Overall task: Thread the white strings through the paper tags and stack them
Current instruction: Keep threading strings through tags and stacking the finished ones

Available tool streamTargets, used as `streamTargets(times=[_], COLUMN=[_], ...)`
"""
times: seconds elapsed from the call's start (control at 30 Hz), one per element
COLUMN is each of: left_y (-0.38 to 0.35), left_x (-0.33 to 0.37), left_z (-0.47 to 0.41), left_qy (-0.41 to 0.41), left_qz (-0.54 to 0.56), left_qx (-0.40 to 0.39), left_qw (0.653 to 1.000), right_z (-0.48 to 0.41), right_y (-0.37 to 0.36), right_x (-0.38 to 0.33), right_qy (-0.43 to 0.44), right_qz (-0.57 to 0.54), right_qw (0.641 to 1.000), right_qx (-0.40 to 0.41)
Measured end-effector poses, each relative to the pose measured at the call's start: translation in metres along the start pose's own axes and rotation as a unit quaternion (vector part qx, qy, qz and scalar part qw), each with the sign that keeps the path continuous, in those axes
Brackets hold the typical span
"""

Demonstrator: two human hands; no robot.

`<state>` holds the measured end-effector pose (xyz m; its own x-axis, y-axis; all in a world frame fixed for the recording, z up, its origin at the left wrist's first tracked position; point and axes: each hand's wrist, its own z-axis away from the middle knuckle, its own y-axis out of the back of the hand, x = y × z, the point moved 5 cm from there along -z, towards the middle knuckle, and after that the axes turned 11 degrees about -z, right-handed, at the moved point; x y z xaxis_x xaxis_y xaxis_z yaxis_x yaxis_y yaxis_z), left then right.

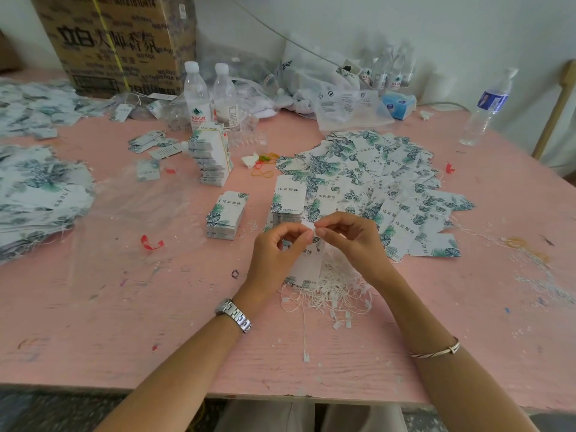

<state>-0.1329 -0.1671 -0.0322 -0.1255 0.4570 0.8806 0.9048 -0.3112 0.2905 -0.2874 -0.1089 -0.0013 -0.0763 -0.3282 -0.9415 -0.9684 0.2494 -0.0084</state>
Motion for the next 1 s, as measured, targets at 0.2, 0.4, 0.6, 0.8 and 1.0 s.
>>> streamTargets(times=[0.2,0.4,0.6,0.8,1.0], left_y=[-0.004,-0.004,-0.004,-0.005,-0.004], left_x=[0.001,0.003,0.001,0.004,0.006], left_z=[0.0,0.002,0.001,-0.001,0.0], left_qy=[-0.016,-0.03,-0.019,-0.024,-0.048], left_qz=[-0.022,-0.046,-0.042,-0.017,-0.023], left_qx=[-0.009,-0.007,-0.015,-0.03,-0.035], left_qw=[1.0,0.998,0.999,0.999,0.998], right_z=[0.0,0.002,0.002,0.001,0.002], right_y=[0.002,-0.002,-0.002,0.001,0.001], right_x=[-0.003,-0.006,-0.001,0.007,0.006], right_qy=[0.015,0.071,0.034,-0.069,-0.087], right_qz=[0.037,0.111,0.065,-0.059,-0.059], right_qw=[0.999,0.991,0.997,0.995,0.994], right_qx=[-0.007,-0.019,-0.023,-0.028,-0.04])
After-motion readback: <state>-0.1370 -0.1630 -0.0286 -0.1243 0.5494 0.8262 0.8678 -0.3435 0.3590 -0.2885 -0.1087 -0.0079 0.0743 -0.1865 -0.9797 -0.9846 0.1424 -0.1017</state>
